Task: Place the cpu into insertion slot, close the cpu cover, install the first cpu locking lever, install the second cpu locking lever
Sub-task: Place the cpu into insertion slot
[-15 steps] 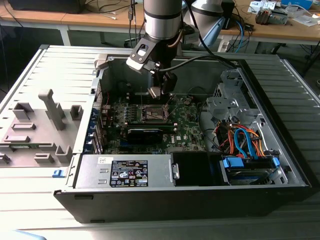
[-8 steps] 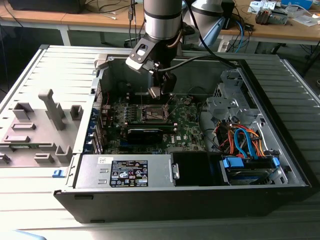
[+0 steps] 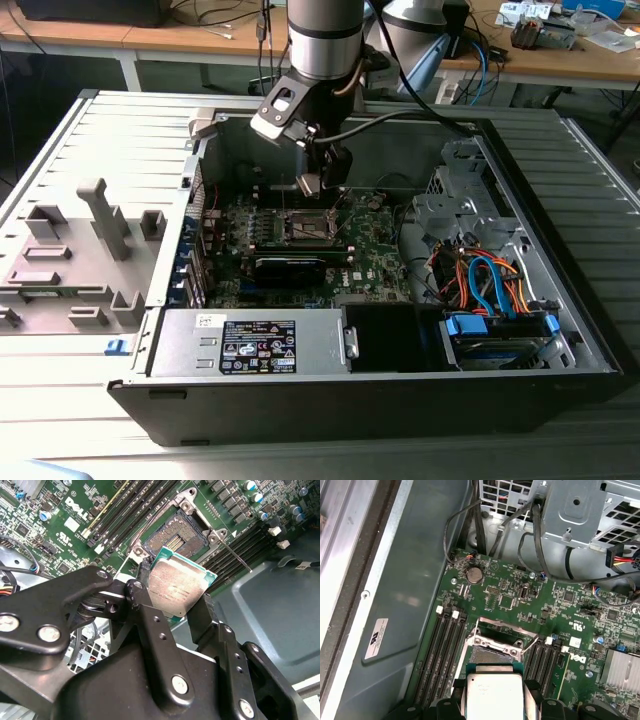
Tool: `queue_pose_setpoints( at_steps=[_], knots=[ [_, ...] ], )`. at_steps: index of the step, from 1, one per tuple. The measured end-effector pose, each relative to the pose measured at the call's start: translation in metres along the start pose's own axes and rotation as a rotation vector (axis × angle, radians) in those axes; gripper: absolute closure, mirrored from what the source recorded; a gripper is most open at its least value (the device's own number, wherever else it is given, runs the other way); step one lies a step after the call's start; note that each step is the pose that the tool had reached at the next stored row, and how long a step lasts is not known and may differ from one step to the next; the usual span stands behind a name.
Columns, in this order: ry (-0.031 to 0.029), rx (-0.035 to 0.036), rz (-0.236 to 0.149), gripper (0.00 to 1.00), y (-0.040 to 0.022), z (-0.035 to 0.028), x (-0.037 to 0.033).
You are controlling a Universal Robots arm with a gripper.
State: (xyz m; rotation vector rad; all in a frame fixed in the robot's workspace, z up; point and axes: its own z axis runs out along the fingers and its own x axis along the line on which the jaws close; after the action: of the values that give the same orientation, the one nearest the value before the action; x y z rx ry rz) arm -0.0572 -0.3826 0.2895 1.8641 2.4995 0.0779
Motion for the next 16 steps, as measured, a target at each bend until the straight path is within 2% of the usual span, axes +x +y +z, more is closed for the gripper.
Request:
queue_pose_setpoints(
  at_steps=[16],
  knots=[
    [-0.0024, -0.0004, 0.043, 0.45, 0.0, 0.0005, 0.0]
  ],
)
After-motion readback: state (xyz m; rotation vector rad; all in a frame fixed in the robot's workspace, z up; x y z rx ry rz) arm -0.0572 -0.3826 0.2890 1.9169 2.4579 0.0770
